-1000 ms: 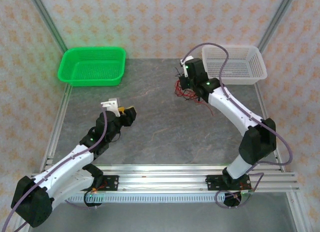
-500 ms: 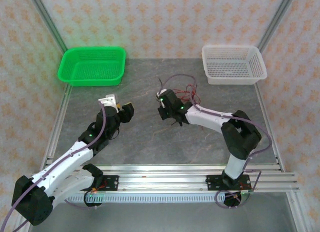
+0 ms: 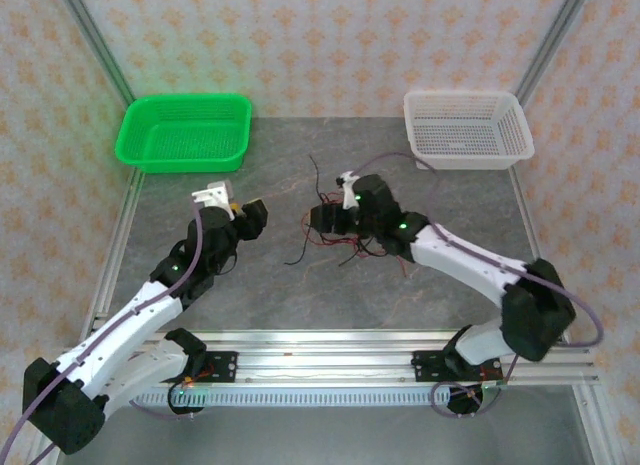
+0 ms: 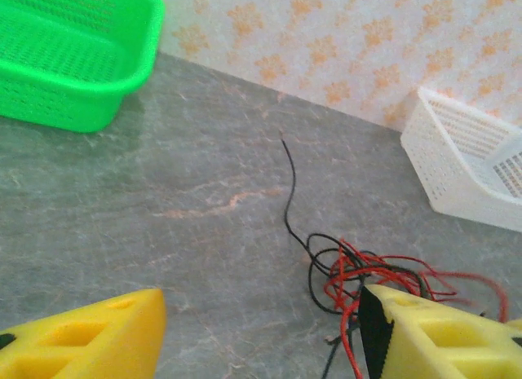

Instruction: Untangle the cables

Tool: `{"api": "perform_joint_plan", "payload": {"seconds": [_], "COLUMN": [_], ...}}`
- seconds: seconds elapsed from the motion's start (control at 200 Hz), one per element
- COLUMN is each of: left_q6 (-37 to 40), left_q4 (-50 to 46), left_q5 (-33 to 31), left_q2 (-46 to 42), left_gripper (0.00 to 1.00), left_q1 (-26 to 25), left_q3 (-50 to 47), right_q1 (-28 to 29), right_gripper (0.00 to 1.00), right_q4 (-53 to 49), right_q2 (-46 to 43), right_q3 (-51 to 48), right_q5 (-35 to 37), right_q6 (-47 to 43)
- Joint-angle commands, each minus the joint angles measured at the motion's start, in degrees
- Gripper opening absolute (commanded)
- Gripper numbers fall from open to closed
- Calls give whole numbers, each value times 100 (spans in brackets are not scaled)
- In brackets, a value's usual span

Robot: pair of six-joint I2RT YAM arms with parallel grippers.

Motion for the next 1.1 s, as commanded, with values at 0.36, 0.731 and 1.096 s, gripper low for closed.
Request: {"api": "perform_joint_plan", "payload": {"seconds": [0.36,0.731,1.096], "left_q6": [-459,-175,4], "left_q4": [996,840,1029], "left_q5": [1250,1098,1025], "left_q2": [2077,2932,3774], "left_gripper": [53,45,44], "left_q1": [-475,-486,-469], "left_q3": [369,498,734], "right_q1": [-512,-911,-934], "right_gripper": [56,54,54], "right_q4": [-1255,-1889,-1770], "right_q2": [-1453,-1699,-1632], "right_q3": [-270,-275,-341], "right_q5": [1228,990,850], "right_q6": [229,20,81]}}
